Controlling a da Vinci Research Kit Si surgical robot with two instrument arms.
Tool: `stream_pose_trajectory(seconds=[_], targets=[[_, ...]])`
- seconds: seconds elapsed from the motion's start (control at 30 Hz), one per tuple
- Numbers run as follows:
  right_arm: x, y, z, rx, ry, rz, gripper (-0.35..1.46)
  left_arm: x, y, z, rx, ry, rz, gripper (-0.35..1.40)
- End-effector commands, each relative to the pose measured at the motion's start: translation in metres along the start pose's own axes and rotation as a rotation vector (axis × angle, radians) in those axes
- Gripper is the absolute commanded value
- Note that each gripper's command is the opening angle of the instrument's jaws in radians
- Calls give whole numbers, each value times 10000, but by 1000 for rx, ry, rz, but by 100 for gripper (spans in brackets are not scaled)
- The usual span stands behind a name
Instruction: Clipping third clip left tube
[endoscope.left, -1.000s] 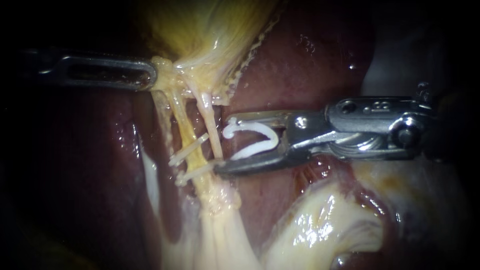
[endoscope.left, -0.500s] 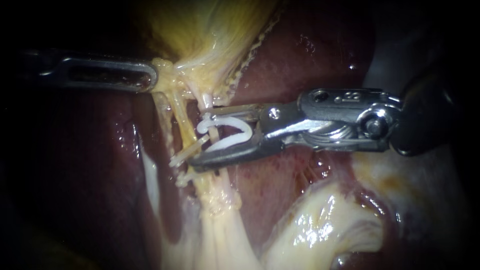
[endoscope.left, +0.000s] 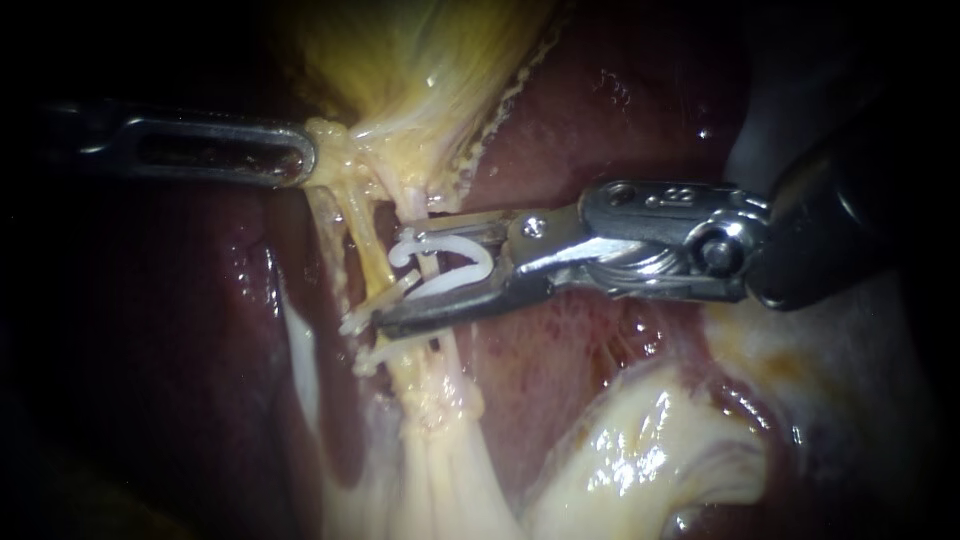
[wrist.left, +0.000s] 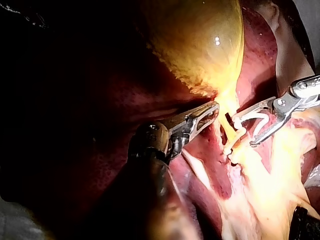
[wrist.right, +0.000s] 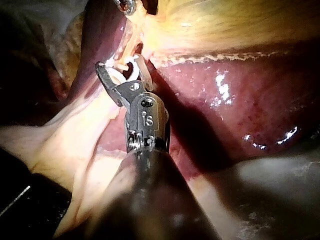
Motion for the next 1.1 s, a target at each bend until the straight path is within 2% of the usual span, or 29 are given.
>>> stream_pose_trajectory(seconds=[0.03, 0.4, 0.73, 0.83, 0.97, 1.1], targets=[[-2, 2, 0, -1, 0, 3, 48, 0, 0, 0, 1, 0, 0, -35], [-10, 23, 5, -5, 1, 5, 47, 2, -1, 1, 2, 0, 1, -35], [-4, 40, 22, -8, 4, 37, 47, 3, -2, 2, 1, 0, 1, -35], [-4, 43, 33, -8, 18, 58, 47, 3, -2, 2, 1, 0, 2, -35], [-7, 45, 46, 71, 39, 97, 47, 3, -1, 2, 1, 0, 2, -35], [-10, 44, 50, 160, 89, 138, 46, 3, -1, 2, 1, 0, 2, -35]])
